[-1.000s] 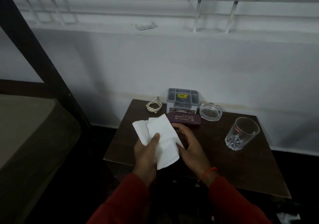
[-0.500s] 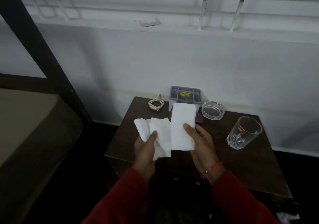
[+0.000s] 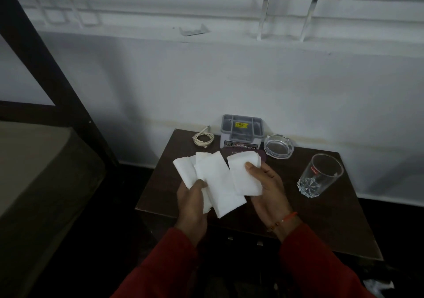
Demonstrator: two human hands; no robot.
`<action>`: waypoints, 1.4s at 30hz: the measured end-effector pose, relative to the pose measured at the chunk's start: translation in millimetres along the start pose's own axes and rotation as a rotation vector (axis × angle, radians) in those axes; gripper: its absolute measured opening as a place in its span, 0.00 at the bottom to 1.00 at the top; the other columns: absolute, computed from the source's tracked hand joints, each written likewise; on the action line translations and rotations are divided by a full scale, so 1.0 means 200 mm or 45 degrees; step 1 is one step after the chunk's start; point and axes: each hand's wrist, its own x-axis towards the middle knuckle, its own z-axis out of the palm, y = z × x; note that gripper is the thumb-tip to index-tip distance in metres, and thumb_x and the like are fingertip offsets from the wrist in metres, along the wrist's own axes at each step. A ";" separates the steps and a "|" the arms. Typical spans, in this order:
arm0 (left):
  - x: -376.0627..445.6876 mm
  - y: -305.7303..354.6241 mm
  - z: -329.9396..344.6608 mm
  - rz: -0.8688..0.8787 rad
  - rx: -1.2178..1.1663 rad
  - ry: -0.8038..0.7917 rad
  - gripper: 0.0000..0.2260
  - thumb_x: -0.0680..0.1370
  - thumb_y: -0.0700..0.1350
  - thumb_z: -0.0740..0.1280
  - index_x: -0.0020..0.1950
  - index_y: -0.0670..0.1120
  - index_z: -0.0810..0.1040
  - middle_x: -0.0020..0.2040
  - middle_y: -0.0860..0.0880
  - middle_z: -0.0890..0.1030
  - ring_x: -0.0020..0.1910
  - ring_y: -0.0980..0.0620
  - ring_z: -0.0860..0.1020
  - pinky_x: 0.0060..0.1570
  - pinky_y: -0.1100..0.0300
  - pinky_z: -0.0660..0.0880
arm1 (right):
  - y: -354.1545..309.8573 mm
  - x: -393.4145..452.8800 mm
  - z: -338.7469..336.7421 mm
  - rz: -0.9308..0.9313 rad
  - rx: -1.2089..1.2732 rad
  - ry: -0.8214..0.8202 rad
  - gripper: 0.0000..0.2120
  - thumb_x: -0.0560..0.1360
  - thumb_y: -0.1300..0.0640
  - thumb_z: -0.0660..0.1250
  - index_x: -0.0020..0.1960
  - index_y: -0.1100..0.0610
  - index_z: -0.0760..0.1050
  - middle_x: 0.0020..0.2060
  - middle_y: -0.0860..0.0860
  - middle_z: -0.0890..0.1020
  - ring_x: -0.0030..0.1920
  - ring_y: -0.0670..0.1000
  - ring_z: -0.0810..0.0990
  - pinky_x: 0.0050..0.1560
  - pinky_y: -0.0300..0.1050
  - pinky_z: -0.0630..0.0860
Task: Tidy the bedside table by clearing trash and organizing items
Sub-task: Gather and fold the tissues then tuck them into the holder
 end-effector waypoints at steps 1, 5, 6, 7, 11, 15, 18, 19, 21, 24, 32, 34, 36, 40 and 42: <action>0.01 0.00 0.00 -0.005 -0.005 0.014 0.18 0.79 0.34 0.64 0.67 0.48 0.79 0.58 0.45 0.84 0.55 0.43 0.82 0.49 0.49 0.81 | -0.01 0.01 -0.01 -0.011 -0.040 0.018 0.11 0.76 0.65 0.67 0.57 0.62 0.81 0.52 0.59 0.86 0.52 0.56 0.84 0.56 0.52 0.80; 0.02 -0.01 -0.01 0.027 0.063 0.051 0.19 0.80 0.35 0.66 0.69 0.48 0.77 0.59 0.46 0.83 0.58 0.43 0.81 0.53 0.44 0.81 | -0.04 0.01 -0.01 -0.058 -0.056 -0.099 0.14 0.75 0.65 0.66 0.60 0.60 0.80 0.54 0.57 0.86 0.54 0.54 0.85 0.54 0.49 0.83; 0.01 -0.02 0.00 0.037 0.081 0.051 0.20 0.80 0.34 0.66 0.70 0.48 0.76 0.59 0.46 0.83 0.58 0.43 0.81 0.54 0.43 0.81 | -0.04 0.00 0.00 -0.050 -0.022 -0.154 0.15 0.75 0.65 0.66 0.61 0.60 0.79 0.55 0.57 0.86 0.54 0.53 0.85 0.51 0.48 0.83; 0.01 -0.02 0.00 0.046 0.096 0.045 0.20 0.80 0.34 0.66 0.70 0.48 0.76 0.59 0.46 0.83 0.58 0.43 0.81 0.56 0.41 0.80 | -0.04 0.00 0.00 -0.030 -0.016 -0.193 0.16 0.75 0.65 0.67 0.62 0.60 0.78 0.55 0.57 0.86 0.53 0.53 0.85 0.49 0.47 0.83; -0.02 -0.03 0.03 0.101 0.150 -0.008 0.20 0.80 0.33 0.66 0.69 0.48 0.77 0.57 0.48 0.84 0.57 0.45 0.82 0.61 0.38 0.79 | 0.04 0.01 -0.02 0.015 -0.497 -0.090 0.09 0.76 0.62 0.70 0.55 0.63 0.81 0.45 0.60 0.86 0.38 0.54 0.83 0.29 0.41 0.76; -0.04 -0.04 0.04 0.124 0.143 -0.070 0.18 0.81 0.38 0.67 0.70 0.51 0.77 0.59 0.49 0.85 0.59 0.45 0.83 0.60 0.38 0.79 | 0.09 0.01 -0.04 0.050 -0.738 -0.041 0.10 0.77 0.59 0.70 0.50 0.67 0.80 0.34 0.63 0.80 0.21 0.49 0.72 0.19 0.38 0.66; -0.05 -0.02 0.05 0.097 0.051 -0.082 0.17 0.81 0.49 0.69 0.69 0.52 0.78 0.59 0.49 0.85 0.58 0.46 0.84 0.59 0.41 0.80 | 0.10 0.01 -0.04 0.055 -0.859 -0.042 0.08 0.76 0.57 0.72 0.51 0.61 0.81 0.39 0.61 0.84 0.25 0.48 0.76 0.21 0.39 0.68; -0.05 -0.02 0.05 0.115 0.045 -0.096 0.18 0.79 0.51 0.71 0.69 0.52 0.78 0.59 0.50 0.86 0.57 0.48 0.85 0.57 0.43 0.82 | 0.10 0.02 -0.04 0.033 -0.919 -0.012 0.08 0.74 0.54 0.74 0.50 0.57 0.81 0.42 0.58 0.85 0.30 0.49 0.80 0.25 0.41 0.73; -0.06 -0.01 0.05 0.170 0.060 -0.104 0.20 0.77 0.47 0.75 0.68 0.53 0.78 0.58 0.52 0.86 0.55 0.51 0.85 0.54 0.48 0.83 | 0.12 0.02 -0.03 -0.053 -1.002 0.068 0.16 0.67 0.46 0.77 0.51 0.50 0.80 0.47 0.54 0.86 0.44 0.51 0.85 0.41 0.51 0.83; -0.05 0.00 0.04 0.136 -0.031 -0.041 0.21 0.77 0.40 0.75 0.68 0.50 0.78 0.58 0.50 0.86 0.56 0.49 0.85 0.55 0.45 0.83 | 0.13 0.01 -0.03 0.037 -0.987 0.156 0.38 0.57 0.37 0.79 0.63 0.43 0.70 0.55 0.51 0.80 0.55 0.53 0.81 0.56 0.55 0.81; -0.03 0.06 0.02 -0.003 -0.347 -0.107 0.14 0.79 0.40 0.71 0.64 0.50 0.80 0.56 0.47 0.87 0.55 0.45 0.86 0.51 0.45 0.84 | 0.16 -0.04 0.03 0.187 -0.222 0.059 0.16 0.74 0.63 0.71 0.62 0.57 0.80 0.55 0.54 0.86 0.56 0.54 0.84 0.48 0.50 0.82; -0.03 0.07 0.02 -0.017 -0.372 -0.119 0.14 0.79 0.42 0.72 0.64 0.51 0.79 0.56 0.47 0.87 0.55 0.45 0.86 0.50 0.45 0.84 | 0.15 -0.03 0.03 0.096 -0.182 0.109 0.16 0.75 0.65 0.70 0.62 0.58 0.79 0.54 0.53 0.86 0.55 0.54 0.85 0.52 0.53 0.83; -0.04 0.07 0.02 -0.030 -0.377 -0.137 0.13 0.79 0.45 0.71 0.64 0.51 0.79 0.56 0.46 0.87 0.55 0.44 0.86 0.51 0.45 0.83 | 0.14 -0.02 0.03 0.058 -0.204 0.095 0.15 0.77 0.65 0.69 0.63 0.57 0.78 0.55 0.53 0.86 0.54 0.52 0.85 0.52 0.55 0.83; -0.02 0.08 0.01 -0.049 -0.382 -0.110 0.11 0.80 0.46 0.71 0.62 0.51 0.80 0.56 0.46 0.87 0.55 0.44 0.86 0.52 0.44 0.83 | 0.13 -0.03 0.03 0.025 -0.286 0.033 0.13 0.79 0.63 0.67 0.62 0.55 0.79 0.54 0.52 0.86 0.53 0.52 0.86 0.46 0.54 0.84; -0.02 0.08 0.01 -0.058 -0.395 -0.089 0.11 0.79 0.47 0.71 0.61 0.51 0.80 0.55 0.46 0.88 0.54 0.44 0.86 0.51 0.44 0.83 | 0.13 -0.03 0.03 -0.021 -0.296 0.043 0.11 0.79 0.63 0.67 0.60 0.54 0.81 0.53 0.51 0.87 0.53 0.52 0.86 0.48 0.55 0.84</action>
